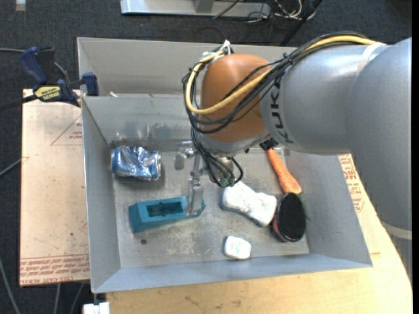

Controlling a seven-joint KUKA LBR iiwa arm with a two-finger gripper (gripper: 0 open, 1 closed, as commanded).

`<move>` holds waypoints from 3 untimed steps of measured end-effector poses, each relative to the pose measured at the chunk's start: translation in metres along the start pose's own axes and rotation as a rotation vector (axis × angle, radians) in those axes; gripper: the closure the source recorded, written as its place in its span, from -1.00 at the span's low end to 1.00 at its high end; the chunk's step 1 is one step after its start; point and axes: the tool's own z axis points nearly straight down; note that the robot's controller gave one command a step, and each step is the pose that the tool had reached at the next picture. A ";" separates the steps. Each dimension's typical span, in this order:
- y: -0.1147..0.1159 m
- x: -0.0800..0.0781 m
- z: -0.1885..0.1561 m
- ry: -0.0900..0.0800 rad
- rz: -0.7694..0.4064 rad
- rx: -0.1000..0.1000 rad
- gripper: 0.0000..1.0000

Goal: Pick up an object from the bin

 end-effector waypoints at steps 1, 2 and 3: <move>0.054 0.040 0.082 0.003 0.025 -0.003 1.00; 0.054 0.040 0.082 0.003 0.025 -0.003 1.00; 0.061 0.033 -0.035 0.006 0.001 -0.002 1.00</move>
Offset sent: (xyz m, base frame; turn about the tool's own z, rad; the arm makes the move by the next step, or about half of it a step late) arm 0.0000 0.0000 0.0000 0.0000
